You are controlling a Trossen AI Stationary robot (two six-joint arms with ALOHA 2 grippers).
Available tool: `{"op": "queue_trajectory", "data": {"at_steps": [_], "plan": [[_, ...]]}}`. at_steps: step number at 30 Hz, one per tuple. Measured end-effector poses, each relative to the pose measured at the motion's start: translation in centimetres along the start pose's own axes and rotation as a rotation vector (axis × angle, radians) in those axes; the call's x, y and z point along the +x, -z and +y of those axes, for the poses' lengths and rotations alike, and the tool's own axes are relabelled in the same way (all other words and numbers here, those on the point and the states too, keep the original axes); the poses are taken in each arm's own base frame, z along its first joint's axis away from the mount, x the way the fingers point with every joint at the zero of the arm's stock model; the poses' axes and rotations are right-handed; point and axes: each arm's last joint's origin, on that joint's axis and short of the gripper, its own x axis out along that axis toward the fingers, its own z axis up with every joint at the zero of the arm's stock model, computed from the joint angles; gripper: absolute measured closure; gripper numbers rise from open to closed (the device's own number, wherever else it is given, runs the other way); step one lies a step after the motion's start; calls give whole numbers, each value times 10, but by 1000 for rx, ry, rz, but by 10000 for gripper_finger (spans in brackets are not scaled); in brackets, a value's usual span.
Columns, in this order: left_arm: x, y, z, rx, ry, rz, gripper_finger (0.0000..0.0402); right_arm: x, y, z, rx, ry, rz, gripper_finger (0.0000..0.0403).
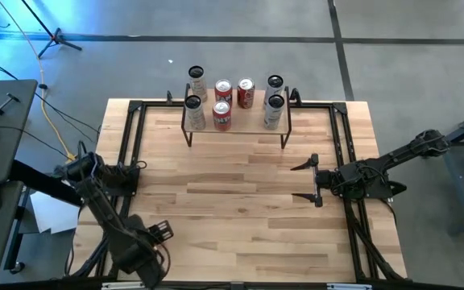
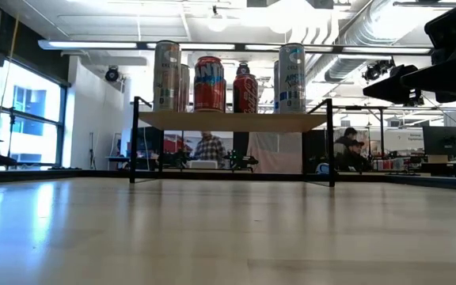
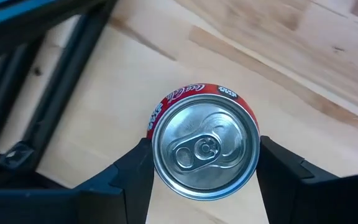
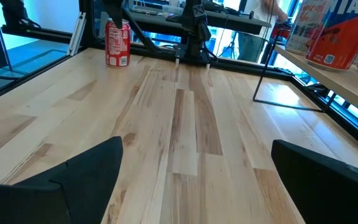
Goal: Place canned beverage on shelf
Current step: Put the red and white soda can on the shelf aligned with the other red and white soda can
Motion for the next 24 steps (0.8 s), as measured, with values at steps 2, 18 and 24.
{"op": "queue_trajectory", "data": {"at_steps": [2, 18, 24], "plan": [[1, -1, -10, 13, 5, 2, 204, 0, 0, 0, 0, 0, 0, 3], [9, -22, -106, 225, 121, 13, 204, 0, 0, 0, 0, 0, 0, 3], [7, -35, -146, 292, 202, 25, 205, 0, 0, 0, 0, 0, 0, 3]]}}
